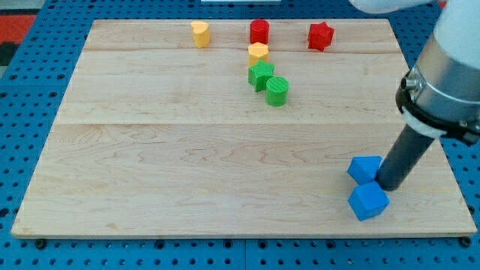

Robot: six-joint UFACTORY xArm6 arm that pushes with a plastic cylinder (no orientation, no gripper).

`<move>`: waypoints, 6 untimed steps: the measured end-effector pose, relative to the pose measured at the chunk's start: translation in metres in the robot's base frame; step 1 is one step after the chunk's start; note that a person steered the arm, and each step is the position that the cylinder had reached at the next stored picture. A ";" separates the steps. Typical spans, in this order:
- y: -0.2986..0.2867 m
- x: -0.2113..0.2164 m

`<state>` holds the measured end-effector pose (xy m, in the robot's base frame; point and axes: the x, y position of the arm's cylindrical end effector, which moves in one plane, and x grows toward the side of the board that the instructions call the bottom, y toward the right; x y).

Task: Place the arm below the green circle

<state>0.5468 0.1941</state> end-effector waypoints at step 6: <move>-0.113 -0.091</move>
